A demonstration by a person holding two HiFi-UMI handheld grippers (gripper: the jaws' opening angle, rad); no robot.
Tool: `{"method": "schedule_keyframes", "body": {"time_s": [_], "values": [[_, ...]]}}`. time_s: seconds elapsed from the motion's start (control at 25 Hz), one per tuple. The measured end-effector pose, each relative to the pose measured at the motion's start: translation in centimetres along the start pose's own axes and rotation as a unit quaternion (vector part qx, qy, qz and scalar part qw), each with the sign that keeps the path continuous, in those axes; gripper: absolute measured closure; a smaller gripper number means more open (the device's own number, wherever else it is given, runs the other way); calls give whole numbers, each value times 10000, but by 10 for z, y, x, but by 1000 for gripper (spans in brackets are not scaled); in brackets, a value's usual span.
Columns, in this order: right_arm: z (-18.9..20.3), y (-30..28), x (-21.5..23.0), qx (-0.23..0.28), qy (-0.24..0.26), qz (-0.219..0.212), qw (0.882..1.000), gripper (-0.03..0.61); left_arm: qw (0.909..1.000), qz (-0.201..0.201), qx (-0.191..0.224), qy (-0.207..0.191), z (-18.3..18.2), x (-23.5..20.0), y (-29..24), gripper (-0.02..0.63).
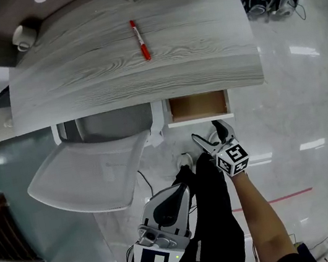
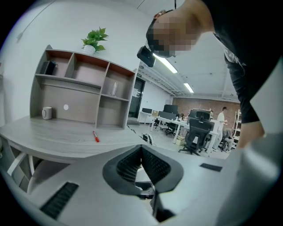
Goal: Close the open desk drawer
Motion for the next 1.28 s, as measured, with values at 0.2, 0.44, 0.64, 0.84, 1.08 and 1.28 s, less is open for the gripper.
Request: {"method": "schedule_keyframes", "body": {"time_s": [0.2,0.44,0.64,0.84,1.08,1.28], "values": [[-9,-10,9,49,-80,16,10000,190,9998,-147,-9,114,1,-5,0,609],[-9,-13,6,141,-358,117,9992,190,9995,-240,28,209,0,-4,-5,609],[-10,-13,-5,241,-627,456,9967,192,9988,-216,154,404,-12,0,-10,609],[-9,-15,-5,188,-730,641,9951,192,9992,-177,136,329,-17,-2,-10,609],[-24,-4,-13,311,-232,526,9979,193,9989,-300,52,351,-12,-11,-7,609],[-34,1,-18,354,66,371,9987,204,9983,-410,75,419,-12,-12,-6,609]]}}
Point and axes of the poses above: the fingertips, and each gripper's own axes: y backward along the fingers, x to its right, z out of its underside, the point moved 6 cm from there along y, backward along the fingers, and after that the axes turned 5 degrees about -x, right-handed, at the moved point
